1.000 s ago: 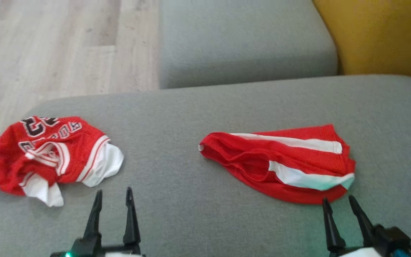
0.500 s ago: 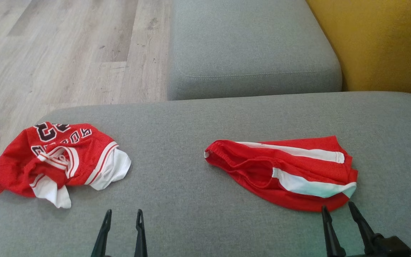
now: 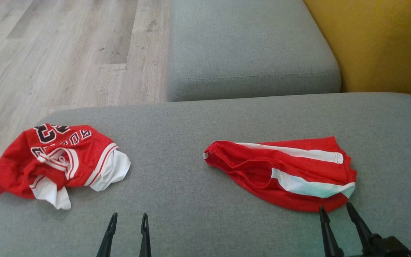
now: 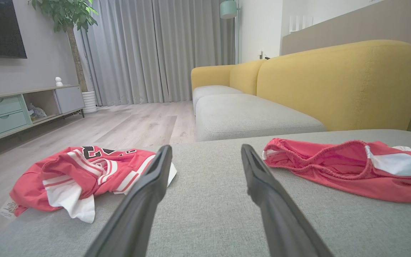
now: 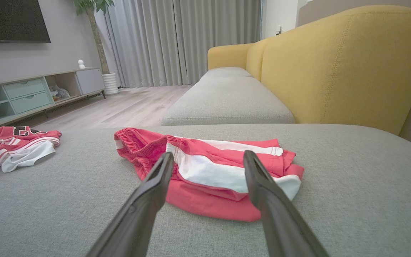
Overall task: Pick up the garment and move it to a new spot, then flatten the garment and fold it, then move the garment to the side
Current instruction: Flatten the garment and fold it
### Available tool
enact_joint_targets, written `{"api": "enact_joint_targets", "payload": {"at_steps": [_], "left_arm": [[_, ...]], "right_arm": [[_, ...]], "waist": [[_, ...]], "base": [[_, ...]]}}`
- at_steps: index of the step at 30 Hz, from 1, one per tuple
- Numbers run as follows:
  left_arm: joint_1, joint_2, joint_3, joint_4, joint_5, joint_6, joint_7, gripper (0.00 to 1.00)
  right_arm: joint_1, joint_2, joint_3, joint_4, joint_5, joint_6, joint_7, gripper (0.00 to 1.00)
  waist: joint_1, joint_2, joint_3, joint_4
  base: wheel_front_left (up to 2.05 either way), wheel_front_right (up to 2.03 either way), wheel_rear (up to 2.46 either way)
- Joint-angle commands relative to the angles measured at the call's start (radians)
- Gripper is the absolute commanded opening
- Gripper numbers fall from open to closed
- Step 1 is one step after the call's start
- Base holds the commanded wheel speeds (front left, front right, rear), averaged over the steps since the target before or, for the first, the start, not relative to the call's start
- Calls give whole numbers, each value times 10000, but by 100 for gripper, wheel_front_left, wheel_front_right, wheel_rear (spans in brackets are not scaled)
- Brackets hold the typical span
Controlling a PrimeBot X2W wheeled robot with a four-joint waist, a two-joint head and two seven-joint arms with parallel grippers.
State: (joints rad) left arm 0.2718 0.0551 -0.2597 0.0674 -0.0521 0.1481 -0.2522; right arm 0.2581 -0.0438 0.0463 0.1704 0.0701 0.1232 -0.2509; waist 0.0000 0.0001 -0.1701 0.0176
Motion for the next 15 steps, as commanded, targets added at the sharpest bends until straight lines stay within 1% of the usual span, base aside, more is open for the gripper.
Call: {"api": "enact_joint_targets", "payload": {"at_steps": [1,5,9,11,12,15], "left_arm": [[-370,-48,244,-236,26,-23,-95,100],[-362,-48,228,-153,90,1,-95,100],[-484,-49,-77,148,11,-29,-95,100],[-617,-49,-360,428,-388,-180,-95,100],[-617,-49,-360,428,-388,-180,-95,100],[-1153,-49,-791,944,-1021,-399,-95,100]], "right_arm": [[-352,-64,240,-286,-21,75,-109,100],[-352,-64,257,-291,-22,75,-109,100],[-406,-64,370,-282,-41,75,-109,100],[-458,-64,482,-266,-88,75,-109,100],[-458,-64,482,-266,-88,75,-109,100],[-610,-64,638,-256,-192,75,-109,100]], "waist": [[0,-1,-5,-6],[0,-1,20,-48],[0,-1,146,-236],[0,-1,255,-452],[0,-1,255,-452],[0,-1,506,-958]], "base": [[0,0,0],[0,0,0],[0,0,0],[0,0,0],[0,0,0],[0,0,0]]}}
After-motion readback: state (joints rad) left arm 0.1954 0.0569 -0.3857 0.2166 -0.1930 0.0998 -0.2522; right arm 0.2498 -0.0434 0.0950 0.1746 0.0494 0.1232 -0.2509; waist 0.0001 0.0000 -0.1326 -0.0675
